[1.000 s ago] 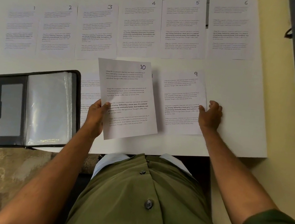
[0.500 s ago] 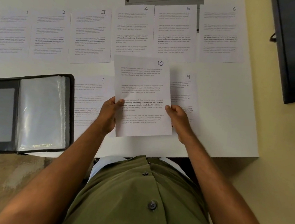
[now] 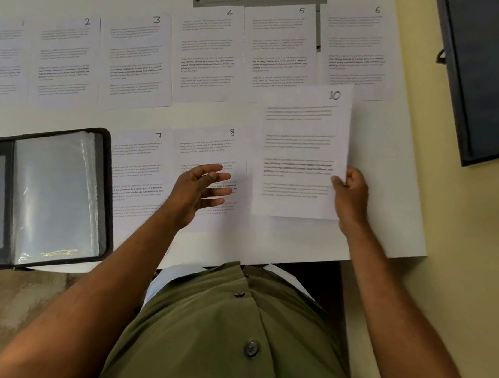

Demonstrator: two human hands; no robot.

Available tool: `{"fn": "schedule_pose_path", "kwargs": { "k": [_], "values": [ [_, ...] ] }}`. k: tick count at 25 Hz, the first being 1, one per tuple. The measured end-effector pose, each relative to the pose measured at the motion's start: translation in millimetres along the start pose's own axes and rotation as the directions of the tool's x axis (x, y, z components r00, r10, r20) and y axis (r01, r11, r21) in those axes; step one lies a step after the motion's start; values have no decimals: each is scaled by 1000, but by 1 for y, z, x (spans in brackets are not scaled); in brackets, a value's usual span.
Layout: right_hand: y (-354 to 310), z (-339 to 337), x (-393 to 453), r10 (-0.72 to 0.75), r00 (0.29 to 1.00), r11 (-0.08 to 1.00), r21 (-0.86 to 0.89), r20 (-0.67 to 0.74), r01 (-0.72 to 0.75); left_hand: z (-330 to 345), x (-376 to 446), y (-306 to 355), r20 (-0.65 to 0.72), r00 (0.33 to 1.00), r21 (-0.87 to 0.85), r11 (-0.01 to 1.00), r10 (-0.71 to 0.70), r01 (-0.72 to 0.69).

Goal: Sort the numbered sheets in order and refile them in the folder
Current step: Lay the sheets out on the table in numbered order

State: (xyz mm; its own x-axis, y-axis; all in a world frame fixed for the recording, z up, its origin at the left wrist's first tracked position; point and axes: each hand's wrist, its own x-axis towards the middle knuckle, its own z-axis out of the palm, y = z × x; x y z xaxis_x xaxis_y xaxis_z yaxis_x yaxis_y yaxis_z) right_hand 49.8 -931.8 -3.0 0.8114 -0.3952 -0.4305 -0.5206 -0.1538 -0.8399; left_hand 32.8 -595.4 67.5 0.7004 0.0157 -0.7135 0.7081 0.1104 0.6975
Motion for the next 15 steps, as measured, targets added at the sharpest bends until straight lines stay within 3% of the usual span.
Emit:
{"fn": "schedule_pose_path", "kwargs": {
  "k": [3, 5, 8, 10, 15],
  "values": [
    [7, -38, 26, 11, 995, 998, -61, -95, -17, -3, 3, -5, -13, 999, 122, 992, 35, -33],
    [10, -60, 42, 17, 991, 993, -115, -134, -33, -4, 12, -11, -33, 991, 370, 923, 126, -105],
    [15, -84, 63, 21, 989, 978, -204, -143, -50, -3, 40, -23, 37, 945, 774, 588, 326, -233],
    [19, -94, 73, 29, 990, 963, -262, -140, -65, 4, 59, -35, 134, 927, 879, 390, 351, -275],
    [33, -115, 90, 63, 987, 903, -413, -145, -118, 29, 71, -64, 162, 953, 967, 149, 257, -204]
  ]
}}
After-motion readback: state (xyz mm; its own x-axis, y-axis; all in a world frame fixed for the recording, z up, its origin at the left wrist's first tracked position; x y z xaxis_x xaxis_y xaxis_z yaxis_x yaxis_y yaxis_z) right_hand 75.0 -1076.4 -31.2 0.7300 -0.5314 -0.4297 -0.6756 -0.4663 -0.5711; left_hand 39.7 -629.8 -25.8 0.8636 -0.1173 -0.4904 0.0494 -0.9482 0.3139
